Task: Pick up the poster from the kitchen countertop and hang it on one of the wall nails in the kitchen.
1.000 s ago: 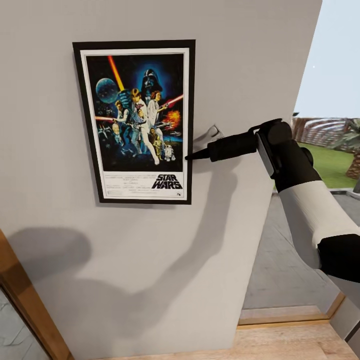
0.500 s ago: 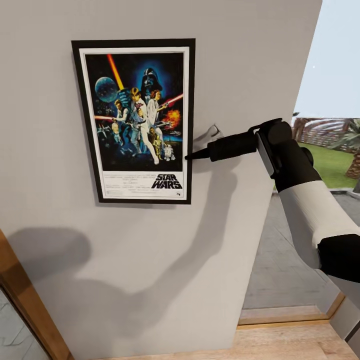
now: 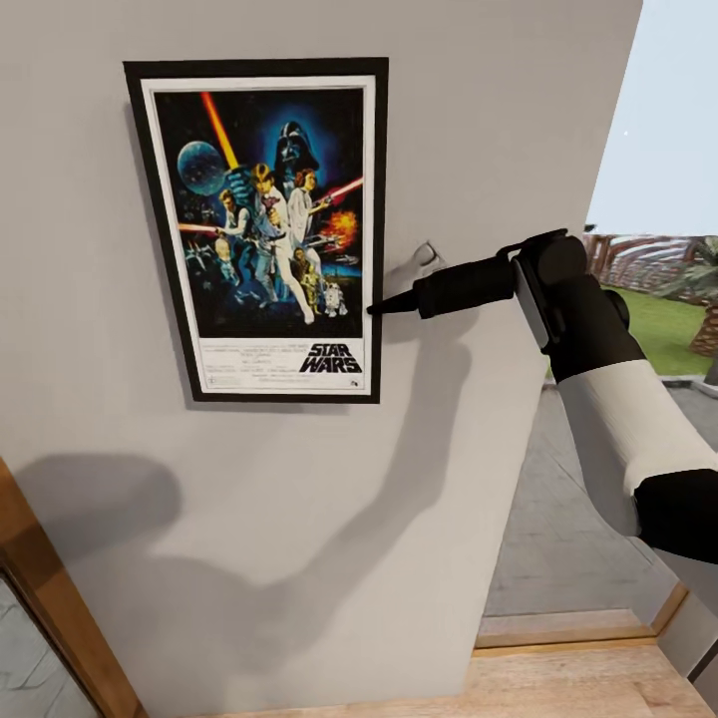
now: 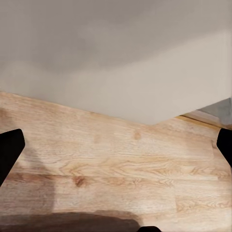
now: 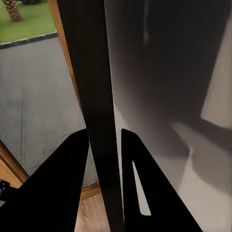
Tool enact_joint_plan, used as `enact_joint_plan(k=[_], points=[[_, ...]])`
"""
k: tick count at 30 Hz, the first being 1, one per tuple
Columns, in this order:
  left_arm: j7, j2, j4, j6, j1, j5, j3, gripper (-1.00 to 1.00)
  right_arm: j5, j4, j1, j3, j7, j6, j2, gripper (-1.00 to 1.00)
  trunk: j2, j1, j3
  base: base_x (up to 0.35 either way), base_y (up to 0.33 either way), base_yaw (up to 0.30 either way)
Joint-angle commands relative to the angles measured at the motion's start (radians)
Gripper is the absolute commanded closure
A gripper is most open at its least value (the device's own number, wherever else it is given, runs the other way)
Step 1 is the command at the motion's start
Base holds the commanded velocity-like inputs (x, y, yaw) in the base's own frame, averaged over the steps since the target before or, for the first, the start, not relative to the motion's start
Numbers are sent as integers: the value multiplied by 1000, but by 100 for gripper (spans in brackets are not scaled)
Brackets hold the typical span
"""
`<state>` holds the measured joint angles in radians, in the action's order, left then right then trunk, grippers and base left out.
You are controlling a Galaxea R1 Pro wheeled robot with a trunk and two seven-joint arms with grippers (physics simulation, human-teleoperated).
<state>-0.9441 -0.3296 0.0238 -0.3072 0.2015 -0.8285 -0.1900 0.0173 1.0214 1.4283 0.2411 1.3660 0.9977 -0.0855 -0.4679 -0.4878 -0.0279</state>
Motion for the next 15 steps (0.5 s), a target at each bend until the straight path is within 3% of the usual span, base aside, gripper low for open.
enact_joint_plan(k=[1, 8, 15], points=[[-2, 0, -1, -6, 1, -7, -9, -100, 1, 1, 1, 1, 5, 10, -1, 100, -2, -1, -2, 0, 0, 0], [-1, 0, -1, -6, 1, -7, -9, -100, 1, 2, 1, 1, 5, 10, -1, 100, -2, -1, -2, 0, 4, 0], [-1, 0, -1, -6, 1, -7, -8, -100, 2, 2, 1, 2, 5, 10, -2, 100, -2, -1, -2, 0, 91, 0]])
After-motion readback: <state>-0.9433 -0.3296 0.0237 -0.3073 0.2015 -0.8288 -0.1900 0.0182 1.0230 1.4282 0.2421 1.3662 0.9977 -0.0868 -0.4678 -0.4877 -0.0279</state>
